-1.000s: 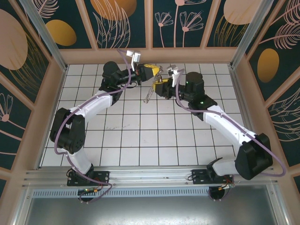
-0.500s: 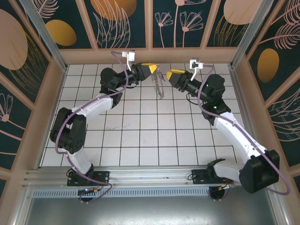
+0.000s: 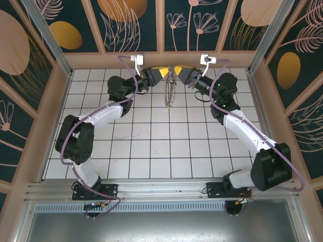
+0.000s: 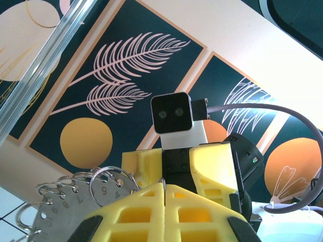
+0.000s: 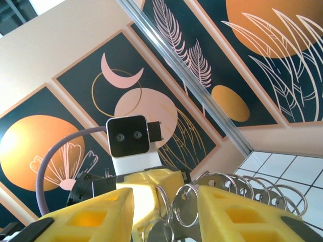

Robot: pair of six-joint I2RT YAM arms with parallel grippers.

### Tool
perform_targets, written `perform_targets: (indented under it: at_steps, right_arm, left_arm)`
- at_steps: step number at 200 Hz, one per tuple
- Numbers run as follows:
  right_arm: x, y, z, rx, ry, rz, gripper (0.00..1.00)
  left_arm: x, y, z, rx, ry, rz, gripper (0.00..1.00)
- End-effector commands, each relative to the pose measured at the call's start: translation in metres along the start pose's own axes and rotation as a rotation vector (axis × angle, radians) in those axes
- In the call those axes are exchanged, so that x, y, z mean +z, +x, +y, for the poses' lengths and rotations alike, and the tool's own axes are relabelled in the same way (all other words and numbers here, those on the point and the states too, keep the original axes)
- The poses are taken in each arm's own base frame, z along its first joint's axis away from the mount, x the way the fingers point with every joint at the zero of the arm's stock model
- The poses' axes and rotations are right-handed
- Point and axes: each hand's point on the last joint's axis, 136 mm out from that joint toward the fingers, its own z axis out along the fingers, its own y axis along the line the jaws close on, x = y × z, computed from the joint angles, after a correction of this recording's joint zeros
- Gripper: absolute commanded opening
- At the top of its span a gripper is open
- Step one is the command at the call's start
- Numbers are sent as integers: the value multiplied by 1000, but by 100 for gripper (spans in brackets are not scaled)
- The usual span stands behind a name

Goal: Put the keys on the keyring

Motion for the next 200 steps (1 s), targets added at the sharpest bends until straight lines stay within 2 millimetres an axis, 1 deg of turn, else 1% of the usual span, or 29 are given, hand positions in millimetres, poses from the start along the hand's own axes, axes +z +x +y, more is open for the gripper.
perform_targets:
  at_steps: [1,87,122,146,177,200]
  right_arm:
    - [5,-16,26,-36,-93,-27,37]
    - [7,-8,28,-31,-108,-7,25]
    - [10,-4,29,-25,-117,7,25]
    - [11,-2,25,-24,-112,10,27]
    - [9,-1,23,-29,-97,4,30]
    - [6,-3,19,-33,-79,-3,31]
  left_arm:
    - [3,-8,-14,41,50,-33,0]
    - [5,-5,-10,35,44,-29,0]
    - [6,-5,-10,34,47,-27,0]
    - [7,-5,-10,34,48,-25,0]
    - [7,-4,-9,31,49,-22,0]
    - [8,-3,-9,32,49,-23,0]
